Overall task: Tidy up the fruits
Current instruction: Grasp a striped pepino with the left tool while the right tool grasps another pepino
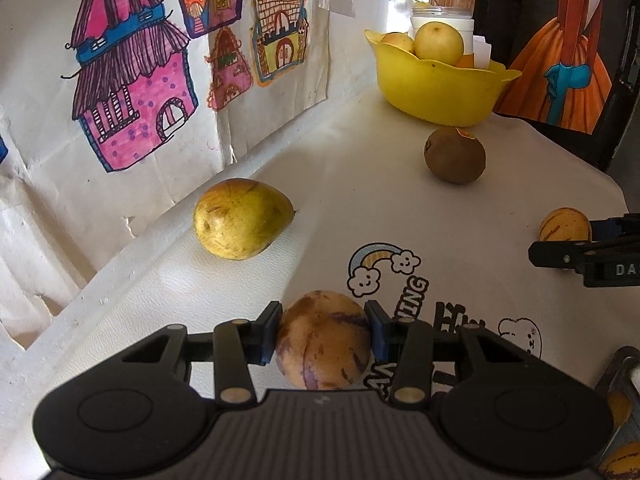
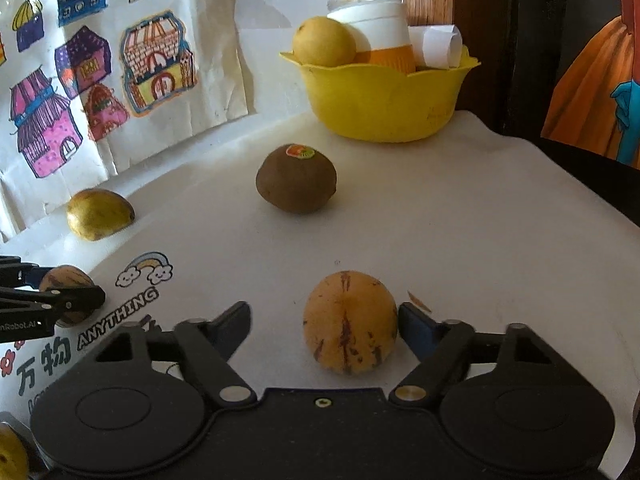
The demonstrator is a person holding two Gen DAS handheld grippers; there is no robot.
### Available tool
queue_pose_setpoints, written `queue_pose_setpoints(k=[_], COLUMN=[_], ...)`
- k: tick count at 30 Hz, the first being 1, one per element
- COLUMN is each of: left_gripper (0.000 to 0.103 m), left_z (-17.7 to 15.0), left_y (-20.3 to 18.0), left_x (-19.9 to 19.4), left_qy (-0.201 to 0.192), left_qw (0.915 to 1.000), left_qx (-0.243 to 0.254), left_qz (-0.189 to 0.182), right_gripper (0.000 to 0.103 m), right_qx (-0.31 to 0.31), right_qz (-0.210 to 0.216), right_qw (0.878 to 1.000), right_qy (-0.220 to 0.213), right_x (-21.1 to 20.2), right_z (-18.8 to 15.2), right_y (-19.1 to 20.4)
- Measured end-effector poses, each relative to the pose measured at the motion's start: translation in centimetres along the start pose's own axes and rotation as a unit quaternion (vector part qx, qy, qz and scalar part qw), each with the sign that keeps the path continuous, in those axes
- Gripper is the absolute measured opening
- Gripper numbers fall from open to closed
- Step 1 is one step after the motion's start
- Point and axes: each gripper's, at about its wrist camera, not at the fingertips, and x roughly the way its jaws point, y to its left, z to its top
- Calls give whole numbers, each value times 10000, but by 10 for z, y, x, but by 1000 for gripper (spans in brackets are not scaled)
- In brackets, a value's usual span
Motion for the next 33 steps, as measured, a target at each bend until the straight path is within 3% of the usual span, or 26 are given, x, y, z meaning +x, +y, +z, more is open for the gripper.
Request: queue_pose_setpoints(k=[2, 4, 15, 23, 26, 33], left_gripper=[48, 48, 49, 57, 50, 48], left_z=[0, 0, -1, -8, -10, -10], left_y=[0, 0, 4, 3, 2, 5], left_x=[0, 0, -3, -8, -10, -21], left_qy=[-6, -14, 35, 91, 44, -84], left_qw=[10000, 10000, 10000, 9999, 9999, 10000], left_qx=[13, -7, -4, 78, 121, -21], left_qz=[-4, -20, -52, 71, 35, 45], right_gripper=[71, 50, 50, 50, 50, 49], right_qx=[-57, -72, -155, -146, -139, -206], right_qz=[-90, -201, -133, -126, -112, 137], right_qw=[9999, 9998, 9998, 9998, 9998, 9996], right_qy=[32, 53, 29, 27, 17, -146], right_x=[3, 5, 4, 4, 4, -17], right_z=[-2, -3, -4, -4, -5, 0], right_y=[1, -2, -2, -3, -3, 12])
